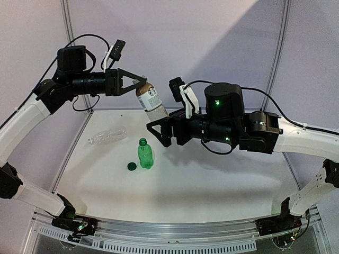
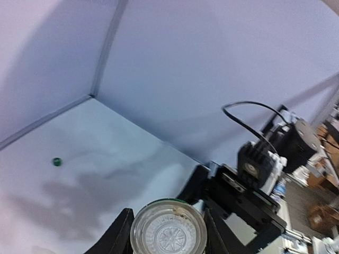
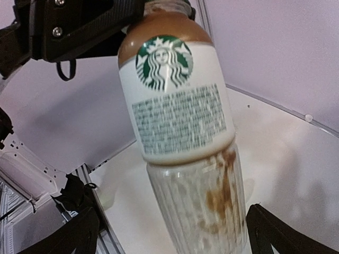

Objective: Unscrew the bottle caps

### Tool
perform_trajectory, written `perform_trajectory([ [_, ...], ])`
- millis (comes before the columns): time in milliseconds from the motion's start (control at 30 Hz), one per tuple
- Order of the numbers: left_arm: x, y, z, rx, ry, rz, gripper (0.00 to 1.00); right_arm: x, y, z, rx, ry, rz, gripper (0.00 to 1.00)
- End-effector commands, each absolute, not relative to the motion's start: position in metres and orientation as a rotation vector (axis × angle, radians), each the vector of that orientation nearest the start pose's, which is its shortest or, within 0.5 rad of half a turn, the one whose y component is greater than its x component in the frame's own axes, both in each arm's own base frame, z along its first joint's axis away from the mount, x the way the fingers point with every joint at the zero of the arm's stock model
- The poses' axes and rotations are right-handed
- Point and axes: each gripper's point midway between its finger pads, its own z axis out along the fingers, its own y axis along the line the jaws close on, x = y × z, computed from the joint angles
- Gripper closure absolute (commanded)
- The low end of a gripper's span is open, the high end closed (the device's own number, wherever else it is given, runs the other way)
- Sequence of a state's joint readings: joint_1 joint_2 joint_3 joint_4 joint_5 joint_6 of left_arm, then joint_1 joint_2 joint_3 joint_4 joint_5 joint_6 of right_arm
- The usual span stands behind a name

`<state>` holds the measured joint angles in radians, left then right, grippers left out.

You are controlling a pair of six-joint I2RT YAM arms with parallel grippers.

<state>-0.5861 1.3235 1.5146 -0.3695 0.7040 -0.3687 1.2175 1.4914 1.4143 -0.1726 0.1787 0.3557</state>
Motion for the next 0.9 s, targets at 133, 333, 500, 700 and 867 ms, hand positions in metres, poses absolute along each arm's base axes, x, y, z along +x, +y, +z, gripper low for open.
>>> perform_trajectory([
  [133,0.323,-0.236,0.429,0.444,1.851,-0.681,0.86,0.214,0.406,0.349,-0.525,1.850,0.771,0.01],
  [333,0.355,-0.179,0.376,0.223,1.935,-0.383,0.88,0.217,0.392,0.347,-0.477,1.845,0.742,0.01],
  [500,0.363,-0.155,0.315,0.131,1.950,-0.283,0.85,0.218,0.392,0.344,-0.472,1.854,0.728,0.01],
  [700,0.368,-0.132,0.256,0.007,1.951,-0.203,0.91,0.219,0.395,0.343,-0.471,1.852,0.735,0.01],
  [867,0.369,-0.122,0.225,-0.034,1.961,-0.161,0.90,0.218,0.396,0.342,-0.475,1.857,0.736,0.01],
])
